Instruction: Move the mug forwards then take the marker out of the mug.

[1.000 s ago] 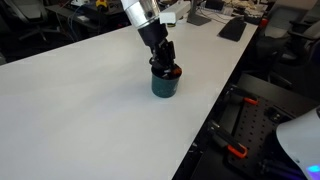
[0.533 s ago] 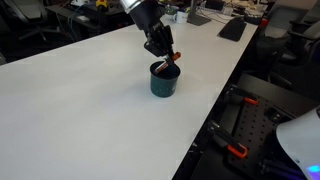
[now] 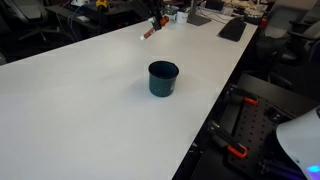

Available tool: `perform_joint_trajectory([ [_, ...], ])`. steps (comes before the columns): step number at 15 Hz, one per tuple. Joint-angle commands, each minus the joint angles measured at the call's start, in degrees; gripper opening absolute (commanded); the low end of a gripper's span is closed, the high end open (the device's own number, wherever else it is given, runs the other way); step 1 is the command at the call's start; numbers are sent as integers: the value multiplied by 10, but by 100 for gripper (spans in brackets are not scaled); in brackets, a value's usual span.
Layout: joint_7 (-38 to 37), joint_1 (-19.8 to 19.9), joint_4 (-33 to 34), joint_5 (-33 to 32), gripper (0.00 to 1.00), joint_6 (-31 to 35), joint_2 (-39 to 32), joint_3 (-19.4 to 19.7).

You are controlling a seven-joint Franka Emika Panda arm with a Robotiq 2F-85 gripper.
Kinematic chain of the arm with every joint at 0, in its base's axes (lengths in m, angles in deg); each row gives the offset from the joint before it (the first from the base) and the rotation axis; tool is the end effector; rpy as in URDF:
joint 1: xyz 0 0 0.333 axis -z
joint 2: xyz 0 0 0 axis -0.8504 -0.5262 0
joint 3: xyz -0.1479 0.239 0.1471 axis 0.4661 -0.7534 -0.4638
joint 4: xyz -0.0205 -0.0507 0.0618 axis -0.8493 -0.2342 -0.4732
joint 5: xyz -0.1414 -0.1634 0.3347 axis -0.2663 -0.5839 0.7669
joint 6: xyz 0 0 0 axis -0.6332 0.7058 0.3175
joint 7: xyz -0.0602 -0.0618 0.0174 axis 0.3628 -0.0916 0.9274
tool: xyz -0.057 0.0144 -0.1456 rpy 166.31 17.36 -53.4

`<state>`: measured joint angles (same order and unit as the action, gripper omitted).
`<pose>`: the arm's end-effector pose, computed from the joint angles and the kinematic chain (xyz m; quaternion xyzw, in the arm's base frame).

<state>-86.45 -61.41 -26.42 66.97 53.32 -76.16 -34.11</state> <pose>0.5239 0.0214 0.2688 0.9683 0.0659 -0.2236 0.0899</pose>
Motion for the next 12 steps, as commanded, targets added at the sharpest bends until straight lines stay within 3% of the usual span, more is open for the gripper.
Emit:
perform_joint_trajectory([
  [1,-50,2,-8,-37,5,25,19,15],
  [5,-126,14,-32,-80,5,110,1,43],
  [10,-277,17,-103,-164,5,329,-44,98],
  [12,-335,8,-117,-197,5,378,-73,125],
])
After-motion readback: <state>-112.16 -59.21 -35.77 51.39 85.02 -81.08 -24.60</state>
